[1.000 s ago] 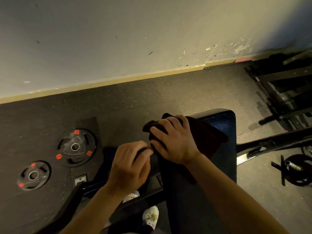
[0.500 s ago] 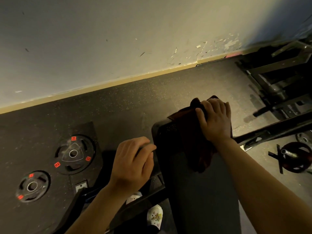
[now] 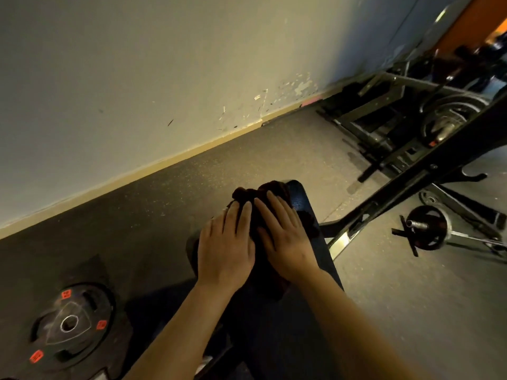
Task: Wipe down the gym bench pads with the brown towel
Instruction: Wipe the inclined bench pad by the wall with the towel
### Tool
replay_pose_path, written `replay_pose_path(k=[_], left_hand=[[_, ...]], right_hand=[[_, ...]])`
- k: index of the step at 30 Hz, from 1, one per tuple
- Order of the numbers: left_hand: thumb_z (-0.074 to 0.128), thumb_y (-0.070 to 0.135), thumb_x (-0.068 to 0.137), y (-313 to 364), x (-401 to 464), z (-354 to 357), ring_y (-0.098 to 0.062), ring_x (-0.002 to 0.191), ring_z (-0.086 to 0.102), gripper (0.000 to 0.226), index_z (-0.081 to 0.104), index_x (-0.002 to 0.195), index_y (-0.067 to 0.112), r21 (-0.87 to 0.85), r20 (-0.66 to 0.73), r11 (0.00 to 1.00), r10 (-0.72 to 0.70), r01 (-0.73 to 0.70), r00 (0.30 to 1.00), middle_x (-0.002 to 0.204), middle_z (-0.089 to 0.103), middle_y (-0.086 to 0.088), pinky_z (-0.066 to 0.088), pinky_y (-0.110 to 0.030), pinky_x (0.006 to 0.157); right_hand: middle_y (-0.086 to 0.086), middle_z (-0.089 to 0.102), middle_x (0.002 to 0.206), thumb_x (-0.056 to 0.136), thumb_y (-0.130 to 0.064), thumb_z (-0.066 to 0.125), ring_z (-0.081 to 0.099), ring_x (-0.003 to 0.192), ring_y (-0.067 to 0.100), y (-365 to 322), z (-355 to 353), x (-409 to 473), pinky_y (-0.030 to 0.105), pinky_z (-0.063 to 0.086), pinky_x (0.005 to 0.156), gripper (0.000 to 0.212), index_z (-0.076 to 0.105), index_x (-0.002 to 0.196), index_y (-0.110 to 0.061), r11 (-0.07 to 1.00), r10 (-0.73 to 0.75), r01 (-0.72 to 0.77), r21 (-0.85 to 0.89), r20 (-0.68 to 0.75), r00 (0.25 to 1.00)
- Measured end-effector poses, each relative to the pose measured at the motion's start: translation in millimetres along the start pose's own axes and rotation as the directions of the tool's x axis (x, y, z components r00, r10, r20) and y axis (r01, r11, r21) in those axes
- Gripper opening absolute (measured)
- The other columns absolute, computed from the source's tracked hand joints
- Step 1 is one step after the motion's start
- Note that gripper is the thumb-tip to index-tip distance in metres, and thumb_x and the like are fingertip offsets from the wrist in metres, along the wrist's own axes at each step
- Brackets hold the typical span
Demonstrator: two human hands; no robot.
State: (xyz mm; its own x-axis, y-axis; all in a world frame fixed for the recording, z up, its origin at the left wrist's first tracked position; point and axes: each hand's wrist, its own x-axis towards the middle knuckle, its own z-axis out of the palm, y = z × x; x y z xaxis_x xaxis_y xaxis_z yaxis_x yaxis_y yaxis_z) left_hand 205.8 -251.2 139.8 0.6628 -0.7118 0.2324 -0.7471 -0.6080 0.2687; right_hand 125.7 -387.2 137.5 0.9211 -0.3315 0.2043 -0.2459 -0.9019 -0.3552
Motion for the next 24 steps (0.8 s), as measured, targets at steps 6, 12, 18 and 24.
replay_pose_path(k=[6, 12, 18, 24], left_hand=[[0.029, 0.039, 0.099, 2, -7, 8, -0.04, 0.126, 0.051, 0.06, 0.041, 0.149, 0.007, 0.17, -0.023, 0.985, 0.025, -0.02, 0.999, 0.146, 0.047, -0.023, 0.043, -0.053, 0.103], [0.03, 0.042, 0.1, -1, -30, 18, -0.04, 0.142, 0.032, 0.058, 0.037, 0.151, 0.016, 0.279, -0.112, 0.96, 0.063, -0.03, 0.992, 0.156, 0.031, -0.022, 0.018, -0.051, 0.119], [0.04, 0.046, 0.096, 19, -38, 29, -0.034, 0.145, 0.03, 0.056, 0.051, 0.143, 0.018, 0.287, -0.268, 0.952, -0.024, 0.104, 0.963, 0.156, 0.035, -0.018, 0.011, -0.047, 0.121], [0.045, 0.046, 0.094, 20, -38, 33, -0.032, 0.145, 0.031, 0.054, 0.054, 0.14, 0.02, 0.311, -0.338, 0.943, -0.009, 0.121, 0.941, 0.155, 0.037, -0.016, 0.019, -0.05, 0.12]], right_hand=[[-0.01, -0.01, 0.161, 0.1, -0.053, 0.022, -0.013, 0.148, 0.01, 27, 1, -24, 0.031, -0.011, 0.118, 0.059, 0.001, 0.153, -0.041, 0.995, 0.101, -0.1, -0.012, 0.102, 0.99], [0.002, -0.011, 0.165, 0.103, -0.049, 0.036, -0.011, 0.151, 0.021, 38, -14, -35, 0.039, -0.003, 0.123, 0.069, -0.008, 0.154, -0.037, 0.997, 0.074, -0.074, -0.009, 0.235, 0.969], [0.002, -0.019, 0.164, 0.102, -0.052, 0.036, -0.012, 0.151, 0.023, 59, -30, -35, 0.047, 0.005, 0.122, 0.078, -0.022, 0.151, -0.037, 0.993, 0.007, 0.042, -0.114, 0.398, 0.917], [-0.004, -0.036, 0.154, 0.087, -0.065, -0.005, -0.023, 0.148, 0.018, 70, -7, -44, 0.047, -0.012, 0.121, 0.07, -0.034, 0.144, -0.038, 0.993, -0.047, 0.078, -0.094, 0.296, 0.954]])
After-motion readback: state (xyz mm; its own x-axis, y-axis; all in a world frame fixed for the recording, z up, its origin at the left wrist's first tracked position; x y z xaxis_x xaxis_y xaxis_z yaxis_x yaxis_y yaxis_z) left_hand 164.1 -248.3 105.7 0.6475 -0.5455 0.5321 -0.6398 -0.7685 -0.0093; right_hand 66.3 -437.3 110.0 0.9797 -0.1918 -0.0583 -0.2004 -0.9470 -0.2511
